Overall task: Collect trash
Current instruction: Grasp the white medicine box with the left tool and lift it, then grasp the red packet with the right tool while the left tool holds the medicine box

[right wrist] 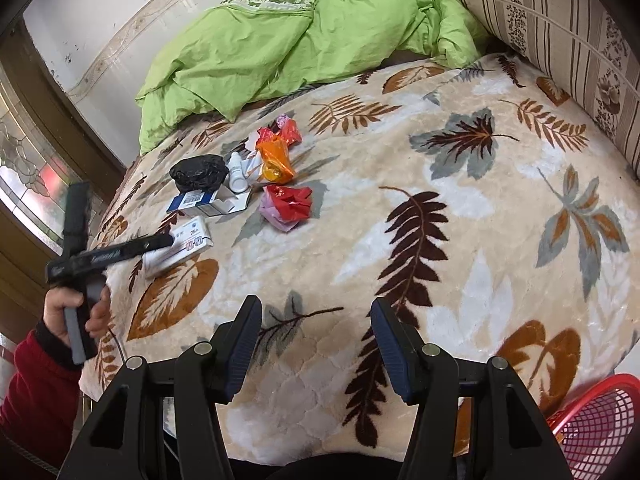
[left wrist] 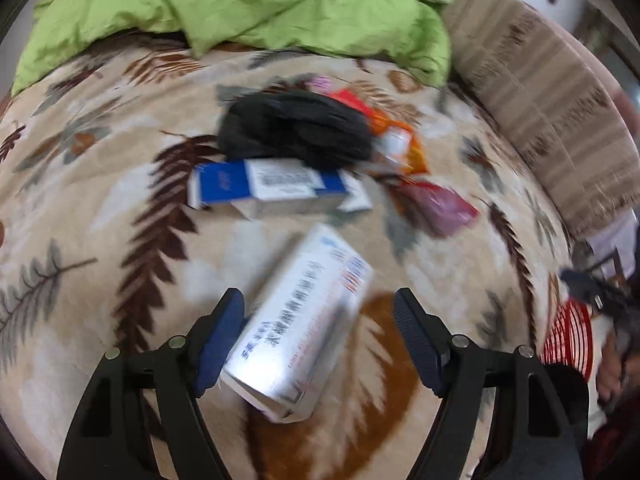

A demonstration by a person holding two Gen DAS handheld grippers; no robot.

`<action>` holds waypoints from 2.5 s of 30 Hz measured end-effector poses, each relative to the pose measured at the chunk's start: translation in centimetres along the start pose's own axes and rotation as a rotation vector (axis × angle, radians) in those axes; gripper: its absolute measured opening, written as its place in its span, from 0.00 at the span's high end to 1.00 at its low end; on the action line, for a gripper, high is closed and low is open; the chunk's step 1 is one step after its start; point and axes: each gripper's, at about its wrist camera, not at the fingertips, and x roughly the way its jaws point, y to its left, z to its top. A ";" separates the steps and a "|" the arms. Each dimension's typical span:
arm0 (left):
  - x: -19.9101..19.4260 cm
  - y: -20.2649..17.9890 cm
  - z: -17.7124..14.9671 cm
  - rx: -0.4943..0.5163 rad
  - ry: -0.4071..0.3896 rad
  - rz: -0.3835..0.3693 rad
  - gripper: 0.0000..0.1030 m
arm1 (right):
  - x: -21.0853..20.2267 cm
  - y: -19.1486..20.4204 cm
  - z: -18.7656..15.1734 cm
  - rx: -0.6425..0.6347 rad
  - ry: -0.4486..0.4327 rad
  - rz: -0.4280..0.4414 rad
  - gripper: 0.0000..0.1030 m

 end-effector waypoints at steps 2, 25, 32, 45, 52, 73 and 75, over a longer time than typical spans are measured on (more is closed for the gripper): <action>-0.3 -1.6 -0.8 0.032 0.002 -0.006 0.26 | 0.5 -0.3 0.2 0.009 0.007 0.002 0.42; -1.9 -5.4 -3.5 -0.156 -0.180 0.258 0.49 | 11.4 3.8 7.3 -0.062 0.059 0.064 0.38; -3.4 -7.1 -4.8 -0.142 -0.254 0.319 0.49 | 14.4 3.7 6.9 -0.009 0.111 0.065 0.60; -3.5 -6.1 -5.0 -0.186 -0.273 0.350 0.49 | 10.2 6.0 3.7 -0.136 0.045 0.034 0.65; -3.4 -5.5 -5.1 -0.215 -0.268 0.342 0.49 | 10.5 6.6 2.5 -0.133 0.144 0.064 0.52; -3.6 -6.1 -5.3 -0.191 -0.285 0.367 0.49 | 11.2 6.0 3.4 -0.027 0.072 0.074 0.58; -3.8 -6.6 -5.4 -0.185 -0.290 0.375 0.49 | 10.9 6.3 3.2 -0.049 0.056 0.067 0.70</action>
